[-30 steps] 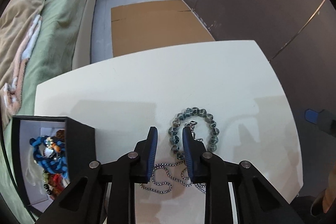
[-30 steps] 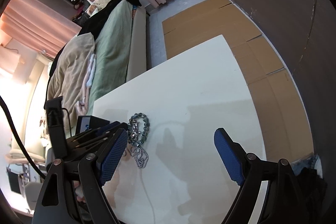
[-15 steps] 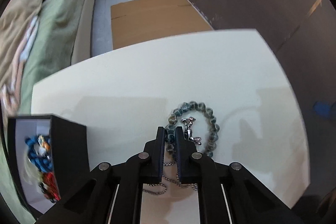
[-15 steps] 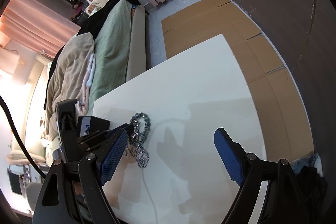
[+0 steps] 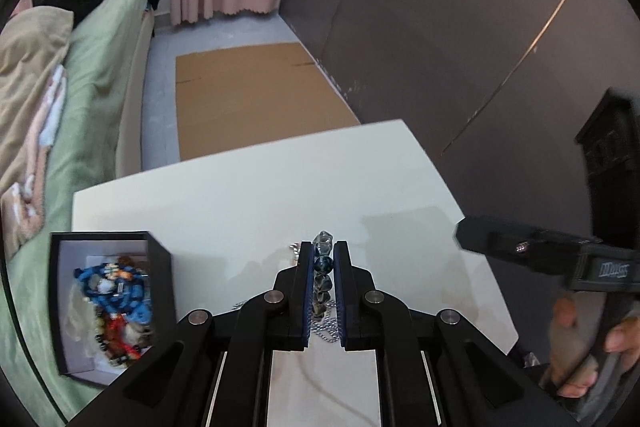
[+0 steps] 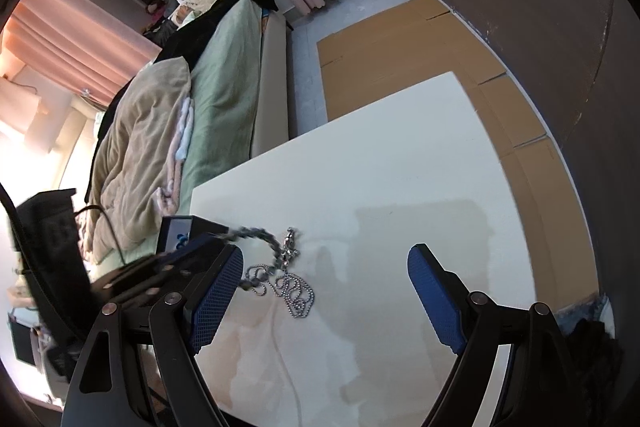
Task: Organize jewelry
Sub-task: 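Carry the green bracelet to the box with the left tool while the right tool grasps the silver chain pendant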
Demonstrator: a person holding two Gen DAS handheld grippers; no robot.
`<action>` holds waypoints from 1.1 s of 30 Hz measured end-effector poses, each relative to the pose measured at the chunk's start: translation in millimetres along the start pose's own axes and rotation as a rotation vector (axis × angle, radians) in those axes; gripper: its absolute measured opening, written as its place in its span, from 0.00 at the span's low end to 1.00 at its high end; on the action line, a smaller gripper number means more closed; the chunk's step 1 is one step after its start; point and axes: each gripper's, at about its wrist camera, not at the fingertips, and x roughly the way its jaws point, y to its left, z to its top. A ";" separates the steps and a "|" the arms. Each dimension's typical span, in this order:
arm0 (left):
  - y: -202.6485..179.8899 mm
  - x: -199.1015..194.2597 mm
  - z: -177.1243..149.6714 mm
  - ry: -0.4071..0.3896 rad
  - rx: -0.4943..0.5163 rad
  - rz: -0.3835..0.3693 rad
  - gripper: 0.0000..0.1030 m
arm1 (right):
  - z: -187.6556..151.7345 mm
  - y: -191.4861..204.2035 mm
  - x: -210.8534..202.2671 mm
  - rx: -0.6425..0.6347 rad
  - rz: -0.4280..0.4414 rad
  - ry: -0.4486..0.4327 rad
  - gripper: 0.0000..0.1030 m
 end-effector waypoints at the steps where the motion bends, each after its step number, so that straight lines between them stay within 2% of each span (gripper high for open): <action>1: 2.9 -3.5 0.5 -0.007 -0.006 0.000 0.09 | -0.4 1.7 2.5 -0.001 0.001 0.004 0.82; 10: 41.0 -31.0 0.5 -0.056 -0.069 0.024 0.09 | -3.8 24.2 34.5 -0.033 -0.033 0.063 0.80; 14: 52.5 -38.6 -0.8 -0.069 -0.086 0.027 0.09 | -5.0 36.0 51.9 -0.055 -0.049 0.097 0.72; 17: 62.6 -46.7 -3.7 -0.081 -0.099 0.028 0.09 | -7.2 42.6 62.6 -0.069 -0.069 0.118 0.69; 24: 80.0 -60.8 -7.5 -0.105 -0.125 0.025 0.09 | -10.7 58.4 93.2 -0.112 -0.099 0.178 0.50; 33: 104.0 -71.7 -13.4 -0.118 -0.152 0.037 0.09 | -12.6 70.0 111.2 -0.151 -0.182 0.182 0.46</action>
